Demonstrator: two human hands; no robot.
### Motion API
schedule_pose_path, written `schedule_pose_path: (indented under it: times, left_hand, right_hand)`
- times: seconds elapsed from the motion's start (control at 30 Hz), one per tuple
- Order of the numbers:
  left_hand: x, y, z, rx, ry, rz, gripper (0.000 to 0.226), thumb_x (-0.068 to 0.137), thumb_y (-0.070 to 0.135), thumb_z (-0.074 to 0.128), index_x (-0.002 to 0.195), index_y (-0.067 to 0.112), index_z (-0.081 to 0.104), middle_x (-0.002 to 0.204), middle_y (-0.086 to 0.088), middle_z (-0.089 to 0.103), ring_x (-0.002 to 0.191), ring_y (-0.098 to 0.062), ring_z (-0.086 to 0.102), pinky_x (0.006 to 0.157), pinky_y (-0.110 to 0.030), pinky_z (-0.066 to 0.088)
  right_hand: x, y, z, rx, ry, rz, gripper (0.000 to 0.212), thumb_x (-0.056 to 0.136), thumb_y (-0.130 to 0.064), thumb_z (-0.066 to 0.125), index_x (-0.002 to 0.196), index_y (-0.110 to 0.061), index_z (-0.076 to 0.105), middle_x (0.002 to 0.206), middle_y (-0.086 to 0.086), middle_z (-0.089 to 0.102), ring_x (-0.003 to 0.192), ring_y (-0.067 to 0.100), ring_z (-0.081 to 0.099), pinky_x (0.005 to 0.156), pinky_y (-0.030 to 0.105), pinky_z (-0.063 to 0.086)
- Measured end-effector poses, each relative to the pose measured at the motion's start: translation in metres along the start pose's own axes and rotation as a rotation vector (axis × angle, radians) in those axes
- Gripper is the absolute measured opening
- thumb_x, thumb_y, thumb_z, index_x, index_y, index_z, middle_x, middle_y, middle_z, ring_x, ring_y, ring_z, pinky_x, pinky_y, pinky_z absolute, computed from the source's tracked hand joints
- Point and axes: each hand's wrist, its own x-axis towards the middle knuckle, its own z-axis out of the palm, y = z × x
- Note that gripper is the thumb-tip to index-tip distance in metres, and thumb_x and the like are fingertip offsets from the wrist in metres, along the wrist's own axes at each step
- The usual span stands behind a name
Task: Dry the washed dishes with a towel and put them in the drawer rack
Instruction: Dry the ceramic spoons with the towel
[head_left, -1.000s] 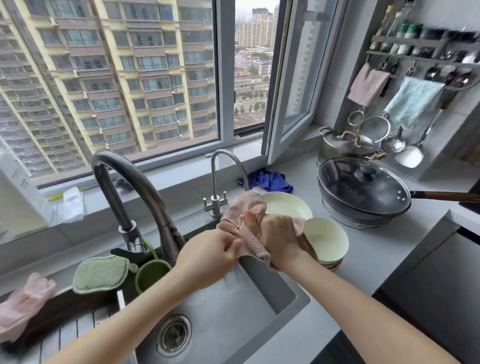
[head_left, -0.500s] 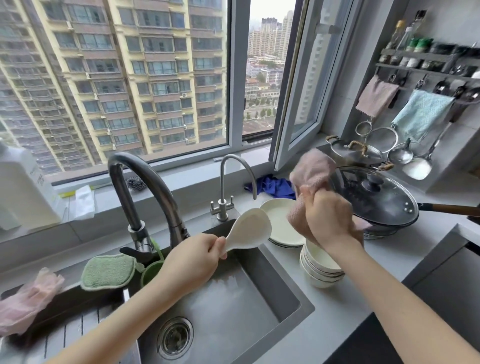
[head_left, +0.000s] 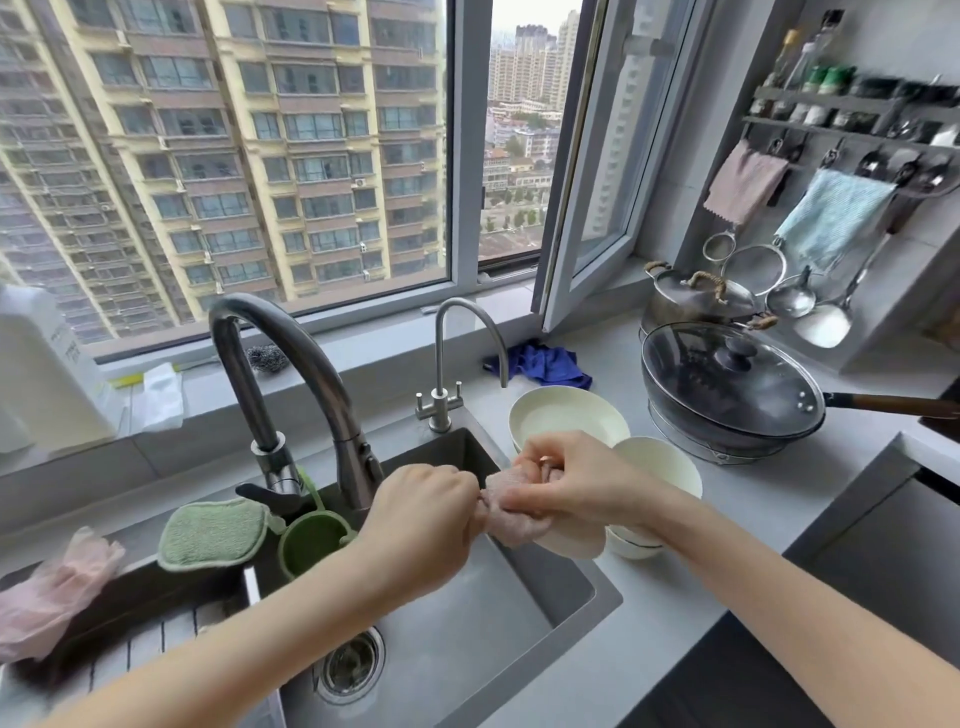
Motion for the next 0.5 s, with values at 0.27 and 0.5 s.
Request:
schedule_pose_path:
  times: [0.27, 0.5]
  left_hand:
    - [-0.006, -0.013, -0.009, -0.070, 0.060, -0.016, 0.023, 0.093, 0.039, 0.046, 0.100, 0.023, 0.061, 0.103, 0.003, 0.067, 0.102, -0.020, 0.058, 0.071, -0.028, 0.032]
    - [-0.015, -0.017, -0.023, -0.226, 0.059, -0.101, 0.023, 0.091, 0.048, 0.051, 0.096, 0.028, 0.061, 0.076, 0.011, 0.056, 0.089, -0.012, 0.059, 0.065, -0.026, 0.029]
  right_hand:
    - [-0.008, -0.008, 0.014, -0.373, -0.014, -0.128, 0.032, 0.069, -0.054, 0.075, 0.094, -0.035, 0.068, 0.083, -0.015, 0.066, 0.084, 0.002, 0.057, 0.079, 0.024, 0.045]
    - [-0.013, 0.015, -0.008, 0.278, -0.030, -0.026, 0.027, 0.067, -0.031, 0.077, 0.088, -0.015, 0.073, 0.080, 0.002, 0.073, 0.074, 0.013, 0.067, 0.067, 0.031, 0.056]
